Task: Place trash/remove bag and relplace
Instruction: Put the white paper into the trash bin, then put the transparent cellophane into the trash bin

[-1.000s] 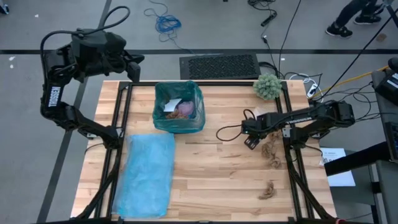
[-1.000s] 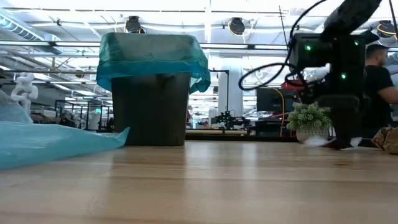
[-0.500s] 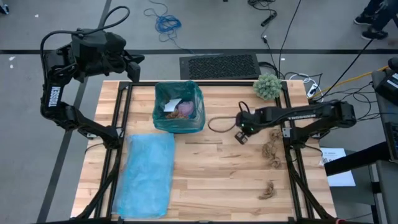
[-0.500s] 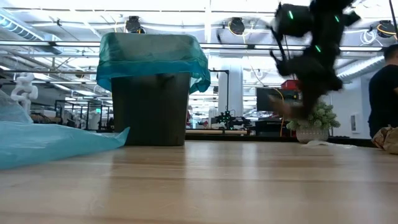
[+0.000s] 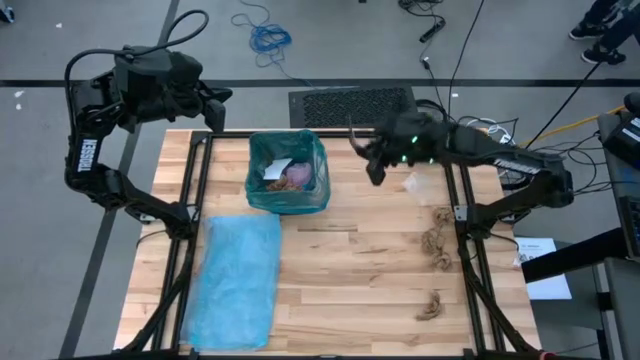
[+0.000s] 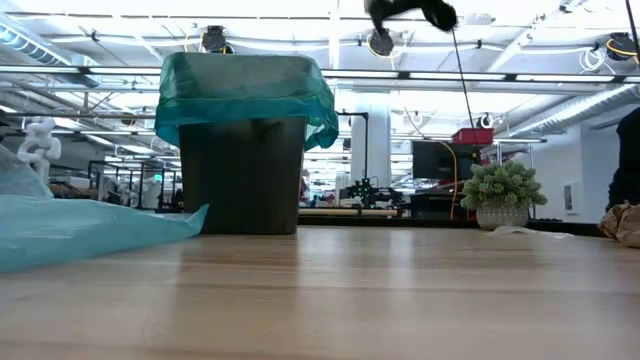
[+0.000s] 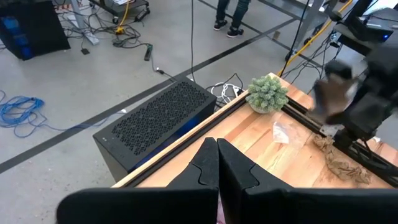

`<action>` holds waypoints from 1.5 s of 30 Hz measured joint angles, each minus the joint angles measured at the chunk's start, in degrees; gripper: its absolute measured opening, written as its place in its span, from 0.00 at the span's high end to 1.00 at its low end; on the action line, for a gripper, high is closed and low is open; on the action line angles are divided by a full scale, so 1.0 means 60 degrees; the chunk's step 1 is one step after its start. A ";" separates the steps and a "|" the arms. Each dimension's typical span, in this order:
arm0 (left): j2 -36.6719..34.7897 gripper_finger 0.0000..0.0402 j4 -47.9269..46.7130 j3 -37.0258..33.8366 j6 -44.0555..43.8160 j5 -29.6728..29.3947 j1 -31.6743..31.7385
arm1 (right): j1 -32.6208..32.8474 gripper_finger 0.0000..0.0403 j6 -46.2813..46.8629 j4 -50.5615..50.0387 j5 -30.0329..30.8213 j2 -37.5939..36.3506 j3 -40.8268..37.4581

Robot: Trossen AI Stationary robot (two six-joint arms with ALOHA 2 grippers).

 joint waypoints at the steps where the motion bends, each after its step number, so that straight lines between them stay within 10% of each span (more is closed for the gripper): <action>1: 0.0000 1.00 0.0000 0.0000 0.0000 0.0000 -0.0004 | -0.0085 1.00 -0.0051 0.0260 -0.0246 0.0007 0.0136; 28: 0.0000 1.00 0.0087 0.0000 -0.0084 0.0003 -0.0003 | -0.0365 0.98 0.1658 0.4765 -0.3817 0.3731 0.0358; 45: 0.0000 1.00 0.0084 0.0000 -0.0080 -0.0015 0.0000 | -0.0666 0.33 0.0397 0.3118 -0.4104 0.4585 0.2745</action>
